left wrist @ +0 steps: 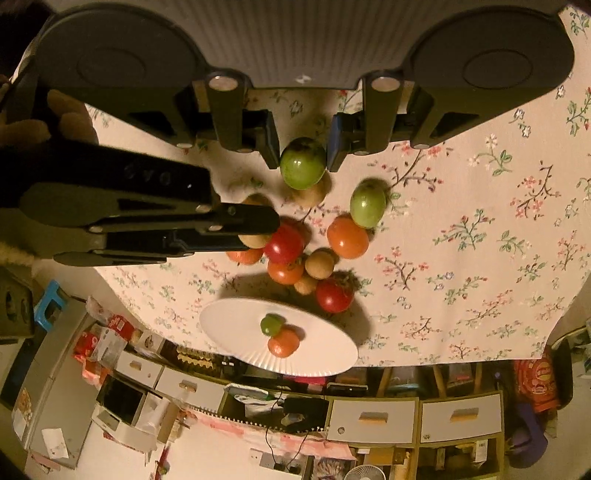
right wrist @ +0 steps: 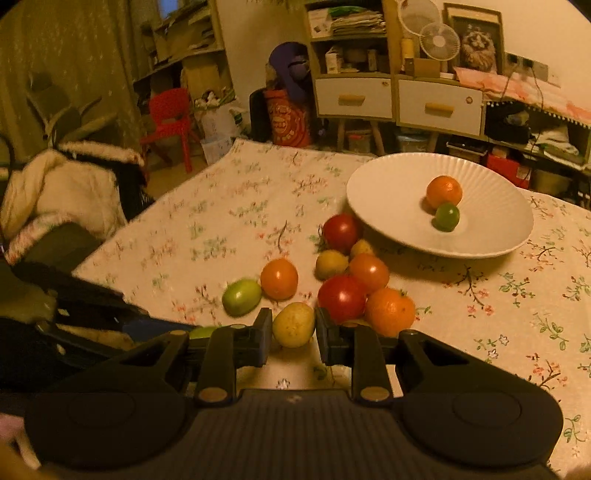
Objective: Organize fruits
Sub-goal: 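Carry the green tomato in the left gripper and yellow tomato in the right gripper to the plate, then lower the green tomato and open the left gripper while the right gripper releases the yellow tomato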
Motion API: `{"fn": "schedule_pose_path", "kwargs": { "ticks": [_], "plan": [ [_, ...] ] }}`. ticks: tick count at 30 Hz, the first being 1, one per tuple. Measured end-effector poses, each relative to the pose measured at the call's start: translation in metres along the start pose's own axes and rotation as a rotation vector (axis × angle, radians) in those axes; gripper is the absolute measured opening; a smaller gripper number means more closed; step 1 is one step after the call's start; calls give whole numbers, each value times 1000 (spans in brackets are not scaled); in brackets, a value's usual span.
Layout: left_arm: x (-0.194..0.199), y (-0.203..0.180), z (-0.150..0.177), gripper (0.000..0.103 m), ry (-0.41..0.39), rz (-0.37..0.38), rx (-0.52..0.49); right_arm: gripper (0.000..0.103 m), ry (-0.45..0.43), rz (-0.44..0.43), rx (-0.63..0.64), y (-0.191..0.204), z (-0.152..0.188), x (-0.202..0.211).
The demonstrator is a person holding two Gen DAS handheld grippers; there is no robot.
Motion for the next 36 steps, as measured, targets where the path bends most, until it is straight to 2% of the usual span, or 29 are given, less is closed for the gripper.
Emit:
{"fn": "schedule_pose_path", "kwargs": {
  "ticks": [16,24,36],
  "plan": [
    [-25,-27,-44,22,-61,15,-50,22,-42,82,-54,-44,-39,2],
    [-55,-34,-68,22,-69,17,-55,22,-36,153,-75,-80,-48,-10],
    [-104,-34,-103,22,-70,-3,-48,22,-18,215,-139,-125,-61,-33]
  ]
}}
Point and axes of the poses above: each gripper's, at about its wrist camera, not at the fingertips, and x roughly against the way its jaws point, y to its left, z to its underside, the point moved 7 cm from there along -x, roughly the way its jaws point, and after that the axes turned 8 degrees about -y, right-handed, at the moved point
